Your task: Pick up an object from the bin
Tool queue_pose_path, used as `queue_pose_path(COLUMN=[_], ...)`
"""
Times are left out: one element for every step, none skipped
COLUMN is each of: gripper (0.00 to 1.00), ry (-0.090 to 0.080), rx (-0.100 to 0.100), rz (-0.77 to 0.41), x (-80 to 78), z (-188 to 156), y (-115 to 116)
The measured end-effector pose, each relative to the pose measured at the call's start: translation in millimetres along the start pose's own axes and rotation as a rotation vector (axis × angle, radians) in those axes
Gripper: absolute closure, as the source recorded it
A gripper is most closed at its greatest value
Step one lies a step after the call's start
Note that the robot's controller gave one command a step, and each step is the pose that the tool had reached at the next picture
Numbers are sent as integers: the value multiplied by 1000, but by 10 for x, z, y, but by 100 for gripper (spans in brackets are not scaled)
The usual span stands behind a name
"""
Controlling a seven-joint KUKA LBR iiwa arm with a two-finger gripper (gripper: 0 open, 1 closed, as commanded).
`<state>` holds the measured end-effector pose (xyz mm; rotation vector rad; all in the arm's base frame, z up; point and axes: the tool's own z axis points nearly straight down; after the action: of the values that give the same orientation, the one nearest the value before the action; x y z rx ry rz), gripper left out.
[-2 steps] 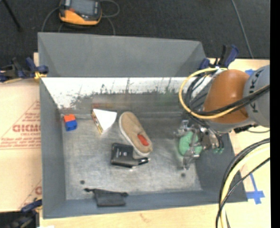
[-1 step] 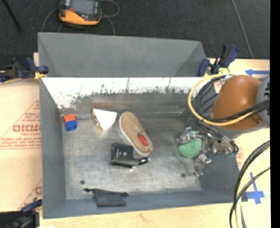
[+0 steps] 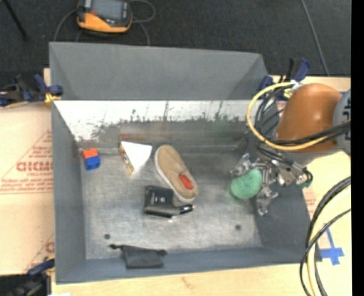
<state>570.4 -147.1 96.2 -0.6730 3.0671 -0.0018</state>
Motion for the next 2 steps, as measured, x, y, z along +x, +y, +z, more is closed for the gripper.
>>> queue_pose_path(gripper=[100, 100], ry=[-9, -10], rx=[0, -1], rz=[-23, -29], x=[118, 148], z=[73, 79], y=[-84, -76])
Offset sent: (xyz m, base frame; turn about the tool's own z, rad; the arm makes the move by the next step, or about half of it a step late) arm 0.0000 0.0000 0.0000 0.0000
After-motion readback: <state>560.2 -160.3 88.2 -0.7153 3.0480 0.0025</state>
